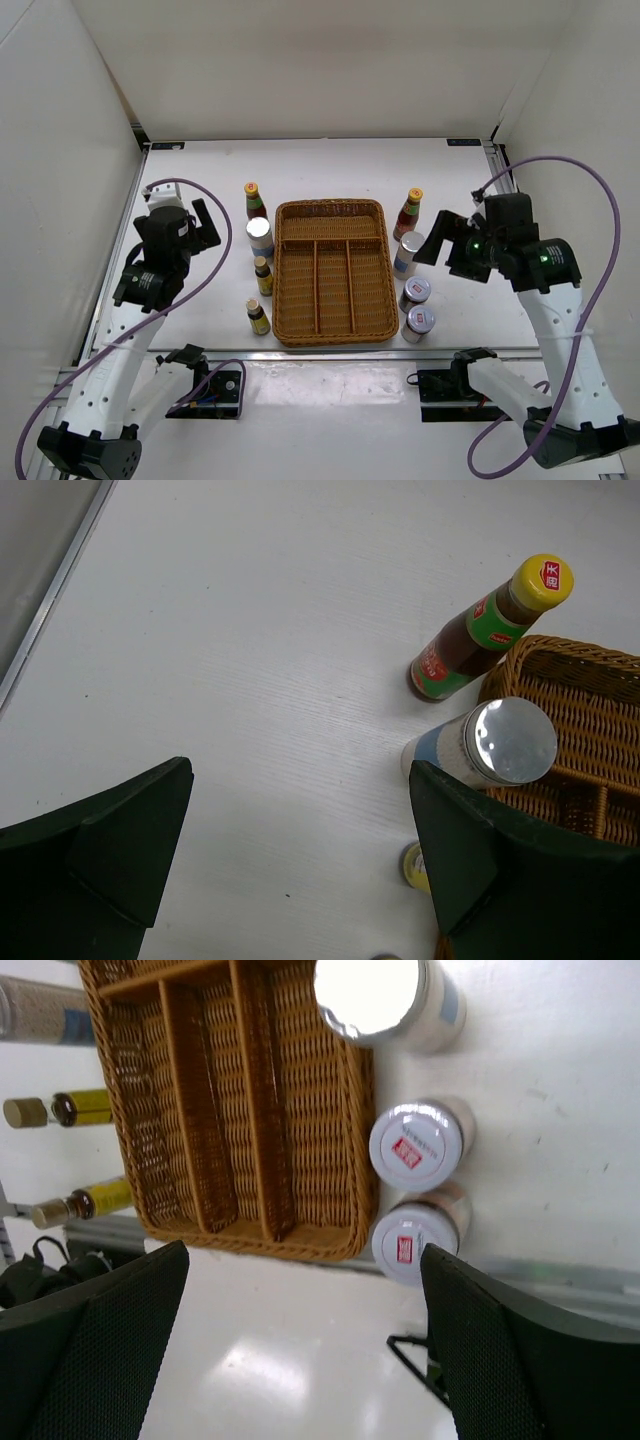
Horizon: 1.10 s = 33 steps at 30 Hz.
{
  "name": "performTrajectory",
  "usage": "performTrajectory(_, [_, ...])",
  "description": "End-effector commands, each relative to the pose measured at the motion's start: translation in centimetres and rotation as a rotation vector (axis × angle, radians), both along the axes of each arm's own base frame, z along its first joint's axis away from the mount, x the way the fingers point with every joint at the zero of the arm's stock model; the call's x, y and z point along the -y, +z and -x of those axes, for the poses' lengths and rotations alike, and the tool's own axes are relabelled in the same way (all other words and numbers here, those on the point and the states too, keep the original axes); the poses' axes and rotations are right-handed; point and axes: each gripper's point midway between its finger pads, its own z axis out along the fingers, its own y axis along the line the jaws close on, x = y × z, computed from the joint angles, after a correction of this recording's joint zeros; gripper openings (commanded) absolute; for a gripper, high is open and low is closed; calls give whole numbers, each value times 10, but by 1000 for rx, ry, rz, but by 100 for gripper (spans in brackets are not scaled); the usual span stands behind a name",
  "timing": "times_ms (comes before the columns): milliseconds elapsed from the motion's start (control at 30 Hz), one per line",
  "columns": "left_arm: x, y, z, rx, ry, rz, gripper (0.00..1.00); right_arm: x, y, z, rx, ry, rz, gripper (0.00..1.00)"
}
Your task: Organize the condiment bottles
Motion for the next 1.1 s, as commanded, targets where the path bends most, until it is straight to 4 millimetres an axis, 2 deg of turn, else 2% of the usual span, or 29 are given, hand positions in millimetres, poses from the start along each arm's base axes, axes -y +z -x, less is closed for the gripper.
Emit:
performTrajectory(0, [-3,6,1,24,11,-8,100,-8,-3,20,-57,-15,-75,100])
performTrajectory(100, [-3,8,3,33,11,-6,100,5,-15,30,-110,-70,-17,100])
performTrajectory(167, [-3,8,3,33,11,-6,100,7,-26,38,-168,-95,-7,100])
performTrajectory(200, [-3,8,3,33,11,-6,100,10,-42,43,-223,-113,10,100])
performTrajectory(300, [-3,8,3,33,11,-6,100,16,-64,51,-290,-229,17,100])
performTrajectory(333, [-3,8,3,33,11,-6,100,19,-79,56,-320,-262,34,100])
performTrajectory(467, [-5,8,3,34,19,-10,100,32,-102,56,-305,-392,65,100])
performTrajectory(633, [-5,8,3,34,19,-10,100,26,-124,56,-373,-344,116,100])
performTrajectory(900, [-8,11,4,45,36,-16,100,11,-147,53,-430,-278,191,100])
performTrajectory(1067, [-8,11,4,45,36,-16,100,8,-162,54,-456,-269,228,100])
